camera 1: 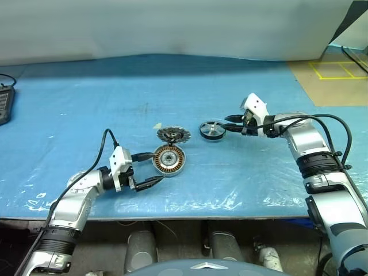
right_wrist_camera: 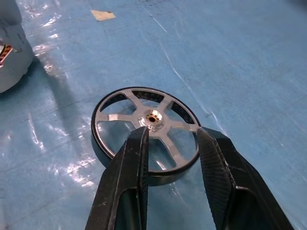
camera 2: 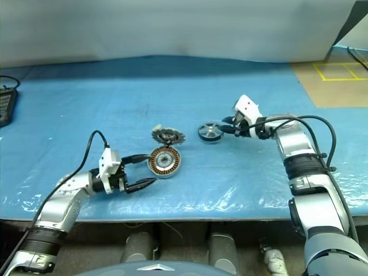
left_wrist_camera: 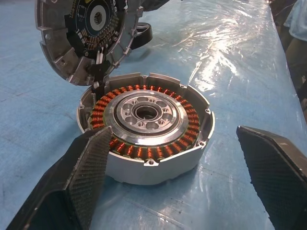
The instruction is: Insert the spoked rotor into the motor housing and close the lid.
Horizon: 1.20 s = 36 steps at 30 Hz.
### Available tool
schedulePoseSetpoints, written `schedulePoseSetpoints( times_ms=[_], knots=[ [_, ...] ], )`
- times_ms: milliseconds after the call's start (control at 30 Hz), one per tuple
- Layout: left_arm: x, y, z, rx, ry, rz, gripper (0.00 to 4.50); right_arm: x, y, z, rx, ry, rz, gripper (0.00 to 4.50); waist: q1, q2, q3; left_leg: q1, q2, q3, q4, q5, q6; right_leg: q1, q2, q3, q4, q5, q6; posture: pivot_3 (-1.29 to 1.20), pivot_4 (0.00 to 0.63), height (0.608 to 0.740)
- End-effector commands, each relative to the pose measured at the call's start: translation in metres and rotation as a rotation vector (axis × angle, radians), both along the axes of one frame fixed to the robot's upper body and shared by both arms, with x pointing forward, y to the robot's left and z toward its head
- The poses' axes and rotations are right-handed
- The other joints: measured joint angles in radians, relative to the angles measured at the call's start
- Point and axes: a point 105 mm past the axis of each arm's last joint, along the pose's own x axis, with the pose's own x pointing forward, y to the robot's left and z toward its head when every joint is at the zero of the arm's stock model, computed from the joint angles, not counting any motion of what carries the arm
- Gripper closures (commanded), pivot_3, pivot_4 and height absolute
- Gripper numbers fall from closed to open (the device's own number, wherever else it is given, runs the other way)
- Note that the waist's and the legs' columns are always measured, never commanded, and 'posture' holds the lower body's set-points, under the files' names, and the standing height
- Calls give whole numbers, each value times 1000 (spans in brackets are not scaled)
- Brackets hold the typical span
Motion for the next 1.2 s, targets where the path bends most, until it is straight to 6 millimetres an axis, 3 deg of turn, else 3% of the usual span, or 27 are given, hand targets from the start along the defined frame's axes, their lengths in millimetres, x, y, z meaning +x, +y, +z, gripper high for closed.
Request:
schedulePoseSetpoints(
  times_ms=[33,333,767,1200],
  knots=[
    [-3,-2,1,4,-17,-3,137,-2,11,13,9,-52,44,2883,0,0,0,0,0,0,0,0,0,0,0,0,0,0,0,0,150,740],
    [-4,-2,1,7,-16,-3,137,-13,29,-4,49,-6,62,2883,1,0,0,0,0,0,0,0,0,0,0,0,0,0,0,0,150,740],
    [-3,0,1,12,-17,2,137,-7,18,-9,40,-6,-18,2883,1,0,0,0,1,0,0,0,0,0,0,0,0,0,0,0,150,740],
    [-3,0,-1,18,-10,-1,137,-18,13,-14,30,-4,-48,2883,1,0,0,1,1,0,0,0,0,0,0,0,0,0,0,0,150,740]
  ],
)
